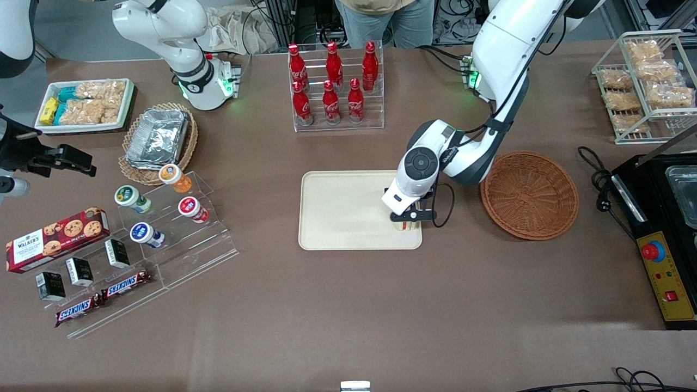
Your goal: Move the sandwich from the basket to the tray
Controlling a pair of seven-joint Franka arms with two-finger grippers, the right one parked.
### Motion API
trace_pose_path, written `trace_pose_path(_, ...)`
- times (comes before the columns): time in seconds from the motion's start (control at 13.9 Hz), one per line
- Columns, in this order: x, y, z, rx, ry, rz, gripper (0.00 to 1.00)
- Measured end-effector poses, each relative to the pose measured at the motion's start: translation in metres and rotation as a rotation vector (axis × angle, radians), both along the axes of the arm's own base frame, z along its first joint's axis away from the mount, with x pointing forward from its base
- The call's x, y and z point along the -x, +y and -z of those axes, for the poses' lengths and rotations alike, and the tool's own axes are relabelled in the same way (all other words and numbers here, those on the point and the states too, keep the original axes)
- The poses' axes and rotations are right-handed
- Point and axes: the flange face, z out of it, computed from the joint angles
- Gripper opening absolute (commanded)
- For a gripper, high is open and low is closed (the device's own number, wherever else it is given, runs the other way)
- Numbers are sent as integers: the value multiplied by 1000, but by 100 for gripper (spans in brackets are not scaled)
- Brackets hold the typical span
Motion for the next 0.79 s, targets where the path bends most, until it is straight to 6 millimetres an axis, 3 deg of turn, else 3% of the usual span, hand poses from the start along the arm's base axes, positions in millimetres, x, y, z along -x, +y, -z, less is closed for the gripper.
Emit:
trace_pose_path(0.14, -5, 0, -7, 5, -10, -2, 100)
trace_pose_path(0.29, -20, 4, -38, 2, -6, -1, 100)
trace_pose_path(0.36, -30, 6, -65, -1, 7, -10, 100)
trace_pose_path(0.58, -62, 16, -171, -4, 32, -24, 100)
trace_pose_path(0.79, -91, 60, -248, 14, 21, -10, 100)
